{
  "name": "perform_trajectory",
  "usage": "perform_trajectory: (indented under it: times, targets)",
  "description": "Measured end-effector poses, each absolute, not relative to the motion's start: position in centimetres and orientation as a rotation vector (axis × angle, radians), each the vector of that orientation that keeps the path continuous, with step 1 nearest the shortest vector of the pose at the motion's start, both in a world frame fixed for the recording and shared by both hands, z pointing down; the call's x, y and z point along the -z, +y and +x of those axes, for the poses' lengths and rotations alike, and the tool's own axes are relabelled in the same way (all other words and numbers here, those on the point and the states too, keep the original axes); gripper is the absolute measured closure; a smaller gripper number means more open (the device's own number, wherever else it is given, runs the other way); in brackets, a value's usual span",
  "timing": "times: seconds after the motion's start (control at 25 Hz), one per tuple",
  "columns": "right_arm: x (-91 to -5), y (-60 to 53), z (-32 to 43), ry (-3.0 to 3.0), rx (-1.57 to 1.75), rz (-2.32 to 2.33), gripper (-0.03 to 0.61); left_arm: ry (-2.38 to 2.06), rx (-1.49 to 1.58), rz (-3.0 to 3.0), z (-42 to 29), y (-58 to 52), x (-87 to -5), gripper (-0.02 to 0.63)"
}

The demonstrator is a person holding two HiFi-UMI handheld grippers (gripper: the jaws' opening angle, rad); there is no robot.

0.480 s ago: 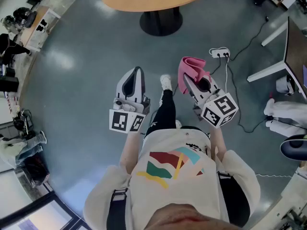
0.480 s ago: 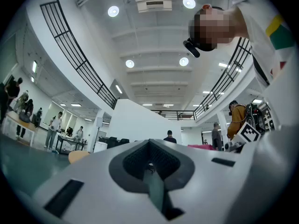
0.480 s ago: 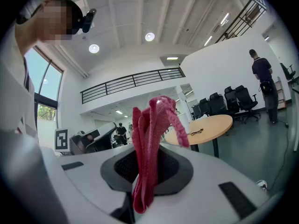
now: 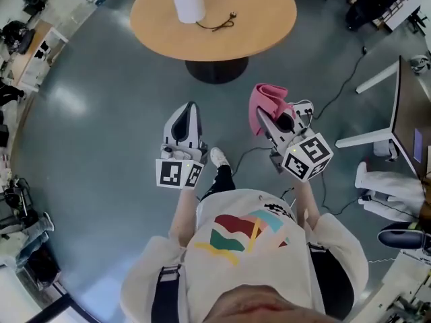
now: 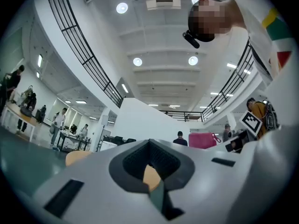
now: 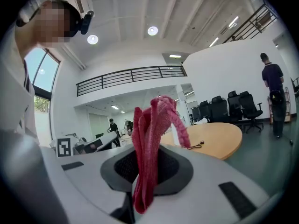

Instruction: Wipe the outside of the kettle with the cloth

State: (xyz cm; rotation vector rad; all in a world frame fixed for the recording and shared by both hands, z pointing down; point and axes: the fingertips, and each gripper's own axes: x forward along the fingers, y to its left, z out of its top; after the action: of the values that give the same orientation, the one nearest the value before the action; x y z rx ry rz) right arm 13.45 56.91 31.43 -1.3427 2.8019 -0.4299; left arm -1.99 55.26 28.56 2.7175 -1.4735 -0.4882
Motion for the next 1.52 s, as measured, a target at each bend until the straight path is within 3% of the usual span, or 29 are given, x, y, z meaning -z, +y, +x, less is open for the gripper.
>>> perform_trajectory:
  times: [0.56, 1.2, 1.52]
  targets:
    - [-27.9, 29.1, 6.5, 2.821, 0.439, -1.285, 0.54, -1.571, 0.439, 2.634, -9.1, 29.5, -26.9, 0.578]
    - [-32.2, 4.1, 4.1, 2.928, 0.268, -1.09, 0.54, -1.693, 0.406, 2.658, -7.3, 6.8, -28.8, 0.578]
    - [-36.1, -2.5, 1.0, 2.993, 0.238, -1.06, 0.54, -1.695, 0.374, 2.685, -6.5, -0.9, -29.8, 0.578]
